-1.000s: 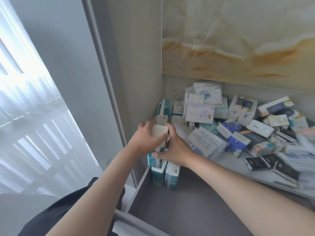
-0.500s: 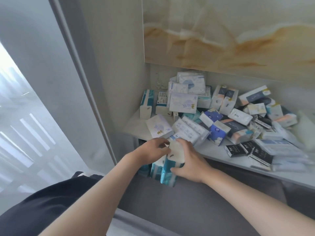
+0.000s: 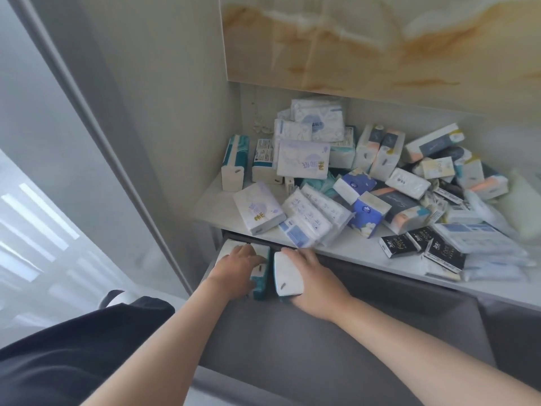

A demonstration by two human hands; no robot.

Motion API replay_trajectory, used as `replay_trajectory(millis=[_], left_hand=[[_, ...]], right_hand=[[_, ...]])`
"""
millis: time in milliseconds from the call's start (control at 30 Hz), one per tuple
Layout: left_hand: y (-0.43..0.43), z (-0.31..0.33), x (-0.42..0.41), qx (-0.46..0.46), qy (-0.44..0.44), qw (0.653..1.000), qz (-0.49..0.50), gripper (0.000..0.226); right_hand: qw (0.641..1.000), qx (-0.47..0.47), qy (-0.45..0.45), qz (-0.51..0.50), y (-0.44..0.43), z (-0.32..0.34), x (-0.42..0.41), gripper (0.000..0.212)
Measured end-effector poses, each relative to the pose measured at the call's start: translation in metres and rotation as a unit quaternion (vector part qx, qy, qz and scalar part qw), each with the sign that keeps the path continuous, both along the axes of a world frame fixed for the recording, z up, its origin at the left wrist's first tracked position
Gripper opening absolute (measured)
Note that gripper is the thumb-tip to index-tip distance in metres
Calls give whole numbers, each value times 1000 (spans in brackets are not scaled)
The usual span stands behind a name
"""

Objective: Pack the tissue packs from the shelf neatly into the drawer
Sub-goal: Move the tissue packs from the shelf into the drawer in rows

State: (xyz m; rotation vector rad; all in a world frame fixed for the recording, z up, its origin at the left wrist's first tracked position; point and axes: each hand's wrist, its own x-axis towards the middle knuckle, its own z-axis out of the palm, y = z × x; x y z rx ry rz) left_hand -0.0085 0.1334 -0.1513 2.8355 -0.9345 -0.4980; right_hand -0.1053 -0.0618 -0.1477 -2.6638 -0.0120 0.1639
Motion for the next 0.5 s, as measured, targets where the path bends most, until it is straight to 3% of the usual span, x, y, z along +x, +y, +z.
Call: replay_trajectory(millis=[100, 200, 500], left_hand=[[2, -10, 1, 1, -34, 999, -5, 50], [4, -15, 4, -3, -63, 998, -9, 45], [-1, -15, 5, -19, -60, 998, -6, 55]], right_hand=[[995, 76, 24, -61, 26, -26, -1, 93], [985, 120, 18, -121, 38, -46, -2, 77], [980, 73, -40, -183, 46, -54, 16, 47]])
